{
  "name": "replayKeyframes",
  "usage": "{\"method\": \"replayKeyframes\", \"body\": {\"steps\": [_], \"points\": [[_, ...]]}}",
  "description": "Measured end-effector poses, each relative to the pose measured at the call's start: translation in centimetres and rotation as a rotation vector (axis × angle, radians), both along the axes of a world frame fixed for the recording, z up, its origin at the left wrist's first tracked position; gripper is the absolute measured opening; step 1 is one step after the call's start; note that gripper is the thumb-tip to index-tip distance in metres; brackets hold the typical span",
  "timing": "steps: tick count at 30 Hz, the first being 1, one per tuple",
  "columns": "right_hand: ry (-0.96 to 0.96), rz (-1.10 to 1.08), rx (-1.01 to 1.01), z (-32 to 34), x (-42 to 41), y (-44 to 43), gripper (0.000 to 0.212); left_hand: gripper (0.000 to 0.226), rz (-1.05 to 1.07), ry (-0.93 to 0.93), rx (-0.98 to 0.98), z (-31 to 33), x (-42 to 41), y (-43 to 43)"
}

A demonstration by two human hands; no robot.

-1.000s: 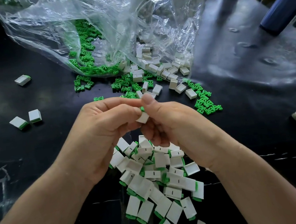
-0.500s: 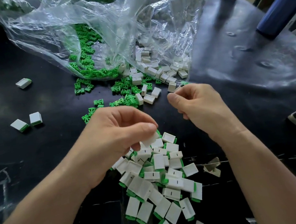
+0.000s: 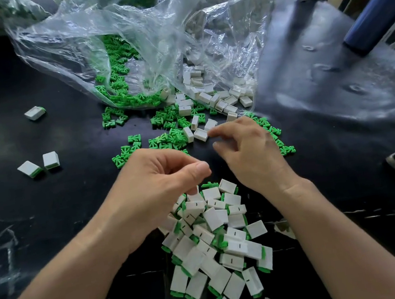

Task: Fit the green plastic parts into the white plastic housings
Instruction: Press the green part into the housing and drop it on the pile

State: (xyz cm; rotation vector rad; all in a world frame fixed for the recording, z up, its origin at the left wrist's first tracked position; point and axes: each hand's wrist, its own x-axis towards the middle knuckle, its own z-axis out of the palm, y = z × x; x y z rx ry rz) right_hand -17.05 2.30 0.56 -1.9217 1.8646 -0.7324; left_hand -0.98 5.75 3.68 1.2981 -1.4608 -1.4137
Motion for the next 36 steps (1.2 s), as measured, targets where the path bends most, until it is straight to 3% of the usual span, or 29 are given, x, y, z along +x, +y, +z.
{"method": "replayKeyframes", "body": {"steps": [3, 9, 15, 18, 24, 30, 33, 36], "points": [[0.057, 0.080, -0.035, -0.6, 0.7, -0.2, 0.031, 0.011, 0.107, 0.104, 0.019, 0.0, 0.1, -0.3], [0.188, 0.116, -0.047, -1.2, 1.2, -0.8, 0.041, 0.025, 0.197, 0.212, 0.053, -0.1, 0.2, -0.6], [0.105, 0.066, -0.079, -1.2, 1.0, -0.9, 0.017, 0.021, 0.199, 0.200, 0.062, -0.3, 0.2, -0.6], [0.096, 0.084, -0.091, -1.1, 0.9, -0.8, 0.012, 0.005, 0.229, 0.199, 0.070, -0.5, 0.1, -0.6], [-0.566, 0.098, 0.042, 1.0, 1.3, 0.2, 0.011, 0.029, 0.286, 0.172, -0.016, -0.9, 0.1, -0.8], [-0.807, 0.258, 0.141, 1.8, 2.3, 1.8, 0.007, 0.022, 0.263, 0.217, -0.065, -0.6, 0.1, -0.6], [-0.752, 0.213, 0.088, 1.4, 2.2, 1.6, 0.014, 0.013, 0.324, 0.231, -0.070, -0.9, 0.2, -0.8], [-0.446, 0.128, -0.019, 0.6, 2.0, 1.0, 0.008, 0.014, 0.360, 0.305, -0.033, -1.0, 0.2, -1.0]]}}
